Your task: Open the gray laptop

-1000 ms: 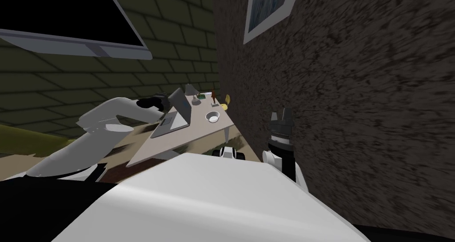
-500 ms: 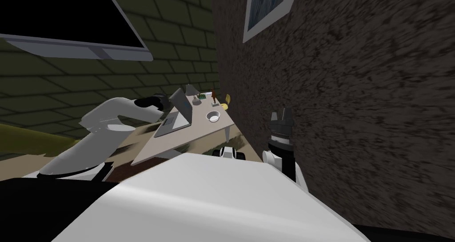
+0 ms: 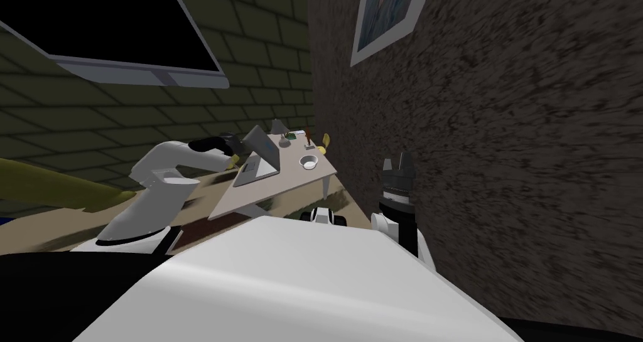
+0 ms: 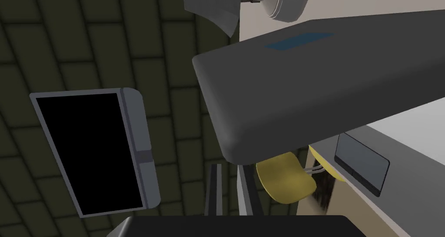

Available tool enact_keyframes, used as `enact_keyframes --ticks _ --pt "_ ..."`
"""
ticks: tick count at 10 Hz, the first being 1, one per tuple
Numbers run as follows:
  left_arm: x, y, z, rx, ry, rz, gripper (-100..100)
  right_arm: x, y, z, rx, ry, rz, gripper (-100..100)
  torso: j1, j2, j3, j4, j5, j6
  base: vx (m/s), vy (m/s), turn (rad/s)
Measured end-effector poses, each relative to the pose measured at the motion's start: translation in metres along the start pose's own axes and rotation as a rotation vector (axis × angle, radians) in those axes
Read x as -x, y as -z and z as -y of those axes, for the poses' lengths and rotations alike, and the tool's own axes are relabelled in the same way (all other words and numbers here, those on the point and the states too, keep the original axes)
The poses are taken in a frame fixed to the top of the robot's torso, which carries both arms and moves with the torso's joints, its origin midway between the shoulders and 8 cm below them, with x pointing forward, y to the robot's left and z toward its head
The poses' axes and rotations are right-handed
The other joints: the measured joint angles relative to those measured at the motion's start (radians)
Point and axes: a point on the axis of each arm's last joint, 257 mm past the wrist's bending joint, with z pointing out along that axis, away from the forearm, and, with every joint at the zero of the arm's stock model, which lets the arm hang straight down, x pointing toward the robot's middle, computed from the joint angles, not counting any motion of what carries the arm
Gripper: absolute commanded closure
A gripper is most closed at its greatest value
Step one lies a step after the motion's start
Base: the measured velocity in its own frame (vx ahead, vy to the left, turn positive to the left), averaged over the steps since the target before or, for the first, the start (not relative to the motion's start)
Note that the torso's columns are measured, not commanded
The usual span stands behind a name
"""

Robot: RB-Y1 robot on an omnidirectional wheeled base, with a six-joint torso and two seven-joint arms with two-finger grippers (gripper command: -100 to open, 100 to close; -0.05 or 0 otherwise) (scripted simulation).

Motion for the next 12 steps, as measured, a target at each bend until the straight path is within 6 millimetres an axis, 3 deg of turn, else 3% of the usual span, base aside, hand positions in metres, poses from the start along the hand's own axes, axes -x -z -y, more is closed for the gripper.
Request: enact_keyframes --ticks 3,12 --pt "0.001 -0.007 -0.006 0.005 0.081 -0.014 100 0.0 0.0 0.0 0.0 0.0 0.0 0 -0.012 0.0 0.0 0.002 -0.007 0.003 -0.053 0.057 0.026" --pt "-0.009 -0.04 -0.055 0.017 0.338 -0.088 100 0.0 0.0 0.0 0.0 0.0 0.0 0 -0.007 0.004 0.002 0.003 -0.005 0.001 -0.05 0.058 0.028"
